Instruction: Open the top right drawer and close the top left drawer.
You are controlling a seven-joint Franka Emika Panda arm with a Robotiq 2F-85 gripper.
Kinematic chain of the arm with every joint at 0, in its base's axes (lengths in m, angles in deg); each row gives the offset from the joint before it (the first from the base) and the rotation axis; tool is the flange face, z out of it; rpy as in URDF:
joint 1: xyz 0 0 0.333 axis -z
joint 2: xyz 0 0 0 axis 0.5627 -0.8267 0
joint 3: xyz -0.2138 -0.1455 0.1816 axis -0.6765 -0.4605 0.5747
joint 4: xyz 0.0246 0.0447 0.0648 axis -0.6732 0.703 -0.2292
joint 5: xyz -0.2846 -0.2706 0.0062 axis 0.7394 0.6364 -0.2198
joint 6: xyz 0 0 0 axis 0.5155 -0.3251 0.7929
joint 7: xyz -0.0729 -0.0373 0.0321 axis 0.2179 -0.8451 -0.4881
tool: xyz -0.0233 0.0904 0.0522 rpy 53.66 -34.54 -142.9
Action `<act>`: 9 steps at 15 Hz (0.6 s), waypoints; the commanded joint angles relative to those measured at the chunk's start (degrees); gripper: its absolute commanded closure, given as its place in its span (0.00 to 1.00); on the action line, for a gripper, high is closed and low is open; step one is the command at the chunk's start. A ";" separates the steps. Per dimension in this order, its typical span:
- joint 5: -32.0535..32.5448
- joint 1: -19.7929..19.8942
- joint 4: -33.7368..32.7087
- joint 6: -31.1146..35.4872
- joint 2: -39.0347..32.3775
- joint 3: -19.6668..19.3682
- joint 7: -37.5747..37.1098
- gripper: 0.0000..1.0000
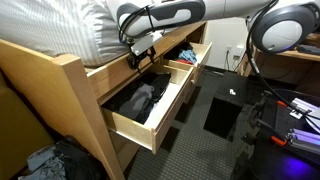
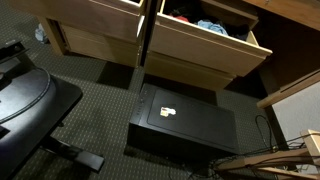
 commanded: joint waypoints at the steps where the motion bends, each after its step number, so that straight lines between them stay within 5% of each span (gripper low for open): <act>1: 1.03 -0.38 0.00 3.59 -2.87 -1.35 0.36 0.00; 9: 0.73 -0.62 -0.15 2.01 -4.40 -1.61 -6.41 0.00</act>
